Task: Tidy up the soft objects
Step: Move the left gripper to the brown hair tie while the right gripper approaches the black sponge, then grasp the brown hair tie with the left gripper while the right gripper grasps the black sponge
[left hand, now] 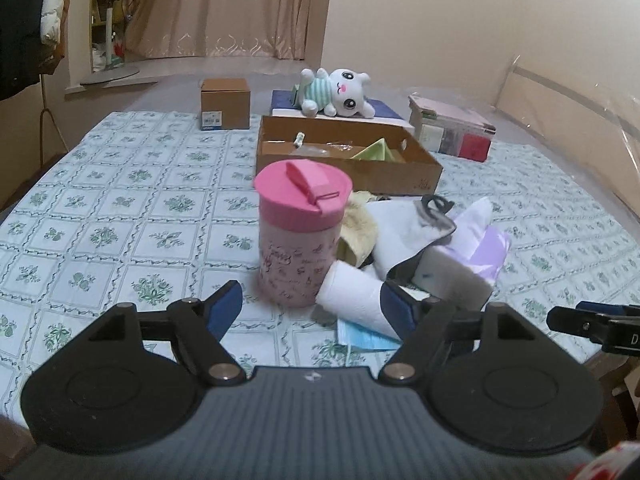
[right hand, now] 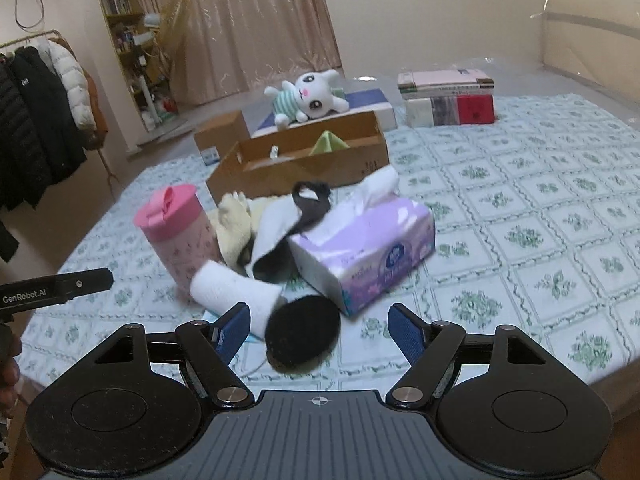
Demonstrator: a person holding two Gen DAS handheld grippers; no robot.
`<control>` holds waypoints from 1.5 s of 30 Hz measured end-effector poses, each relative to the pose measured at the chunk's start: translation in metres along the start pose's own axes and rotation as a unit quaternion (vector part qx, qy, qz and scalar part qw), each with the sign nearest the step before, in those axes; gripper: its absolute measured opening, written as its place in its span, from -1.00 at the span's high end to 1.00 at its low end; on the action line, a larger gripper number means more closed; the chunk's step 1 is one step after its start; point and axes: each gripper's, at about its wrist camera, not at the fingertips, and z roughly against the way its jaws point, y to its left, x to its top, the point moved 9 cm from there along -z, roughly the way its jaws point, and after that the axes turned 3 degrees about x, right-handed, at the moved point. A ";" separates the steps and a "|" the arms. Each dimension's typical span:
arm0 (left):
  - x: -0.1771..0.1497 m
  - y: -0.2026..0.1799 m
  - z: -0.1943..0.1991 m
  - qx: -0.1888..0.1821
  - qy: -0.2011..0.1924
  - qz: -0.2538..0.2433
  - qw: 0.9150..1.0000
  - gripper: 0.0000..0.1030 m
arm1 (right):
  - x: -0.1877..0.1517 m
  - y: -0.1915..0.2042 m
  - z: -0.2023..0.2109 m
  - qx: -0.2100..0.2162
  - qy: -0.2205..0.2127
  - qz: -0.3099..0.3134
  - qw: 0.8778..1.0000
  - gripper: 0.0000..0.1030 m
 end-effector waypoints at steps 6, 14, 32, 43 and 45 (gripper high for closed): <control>-0.007 0.000 -0.009 0.002 0.010 -0.002 1.000 -0.43 | -0.006 0.003 -0.014 -0.001 0.014 0.007 1.000 -0.47; -0.018 -0.006 -0.025 0.002 0.024 -0.017 1.000 -0.43 | -0.015 0.004 -0.037 -0.005 0.036 0.004 0.999 -0.47; -0.038 -0.001 -0.070 -0.002 0.065 -0.011 0.998 -0.43 | -0.032 0.007 -0.120 -0.008 0.092 -0.002 0.996 -0.54; -0.047 -0.001 -0.091 -0.010 0.086 -0.002 0.996 -0.43 | -0.030 0.001 -0.139 -0.010 0.096 0.002 0.995 -0.50; -0.048 -0.001 -0.091 -0.009 0.087 -0.003 0.996 -0.43 | -0.030 0.004 -0.137 -0.007 0.096 0.009 0.995 -0.33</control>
